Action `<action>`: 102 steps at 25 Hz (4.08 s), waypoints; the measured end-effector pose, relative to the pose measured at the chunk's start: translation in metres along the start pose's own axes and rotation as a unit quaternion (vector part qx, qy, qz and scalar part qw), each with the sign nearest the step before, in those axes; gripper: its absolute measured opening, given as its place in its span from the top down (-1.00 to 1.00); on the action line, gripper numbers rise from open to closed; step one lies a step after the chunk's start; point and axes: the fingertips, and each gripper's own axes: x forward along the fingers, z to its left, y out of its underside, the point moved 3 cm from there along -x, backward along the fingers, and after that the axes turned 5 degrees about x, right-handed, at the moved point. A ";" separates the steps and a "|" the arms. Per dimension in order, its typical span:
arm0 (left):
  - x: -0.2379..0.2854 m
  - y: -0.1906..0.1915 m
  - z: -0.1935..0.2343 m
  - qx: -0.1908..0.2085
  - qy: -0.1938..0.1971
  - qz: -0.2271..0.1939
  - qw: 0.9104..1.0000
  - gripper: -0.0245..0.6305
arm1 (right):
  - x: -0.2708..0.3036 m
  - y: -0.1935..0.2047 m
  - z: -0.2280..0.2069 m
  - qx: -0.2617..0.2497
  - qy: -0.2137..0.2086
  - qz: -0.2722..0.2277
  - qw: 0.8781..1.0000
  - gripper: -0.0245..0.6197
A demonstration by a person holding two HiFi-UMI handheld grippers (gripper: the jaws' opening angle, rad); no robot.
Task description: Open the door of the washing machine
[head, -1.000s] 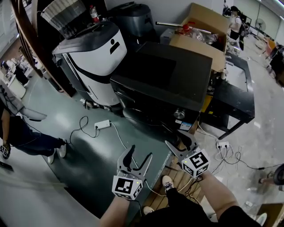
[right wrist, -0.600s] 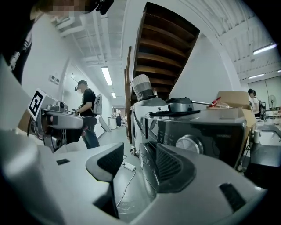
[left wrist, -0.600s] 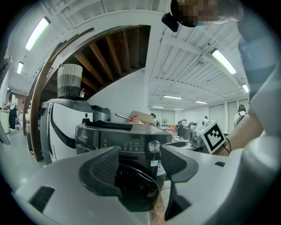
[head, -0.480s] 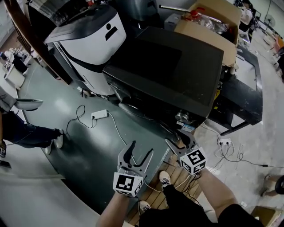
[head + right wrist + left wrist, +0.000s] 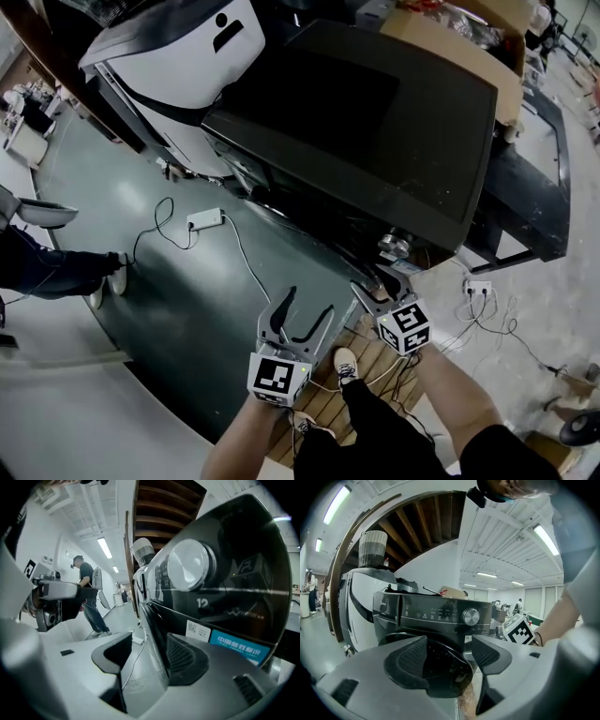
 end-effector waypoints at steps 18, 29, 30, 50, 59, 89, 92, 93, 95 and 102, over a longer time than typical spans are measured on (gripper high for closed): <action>0.057 0.053 0.014 -0.012 0.011 0.022 1.000 0.01 | 0.038 0.066 -0.040 0.039 0.041 0.067 0.996 0.36; 0.065 0.079 0.006 -0.037 0.021 0.046 0.998 0.01 | 0.036 0.085 0.008 0.022 0.001 0.089 0.996 0.57; 0.063 0.083 0.007 -0.040 0.019 0.049 0.998 0.01 | 0.036 0.088 0.015 0.022 -0.005 0.092 0.996 0.57; -0.026 0.129 0.057 -0.101 -0.073 0.074 0.989 0.01 | 0.021 0.096 0.164 -0.053 -0.214 0.139 0.965 0.47; -0.078 0.146 0.115 -0.127 -0.143 0.069 0.979 0.01 | 0.035 0.086 0.193 -0.046 -0.220 0.119 0.967 0.49; -0.140 0.164 0.246 -0.132 -0.291 0.089 0.943 0.01 | 0.116 -0.022 0.172 -0.041 -0.134 0.015 0.990 0.54; -0.145 0.162 0.248 -0.135 -0.300 0.087 0.940 0.01 | 0.117 -0.020 0.177 -0.037 -0.137 0.018 0.990 0.55; -0.146 0.162 0.247 -0.135 -0.301 0.087 0.940 0.01 | 0.117 -0.020 0.178 -0.036 -0.138 0.018 0.990 0.56; -0.150 0.161 0.246 -0.131 -0.303 0.089 0.940 0.01 | 0.117 -0.021 0.181 -0.036 -0.141 0.018 0.989 0.56; -0.172 0.150 0.228 -0.117 -0.309 0.081 0.940 0.01 | 0.111 -0.030 0.186 -0.035 -0.141 0.011 0.989 0.59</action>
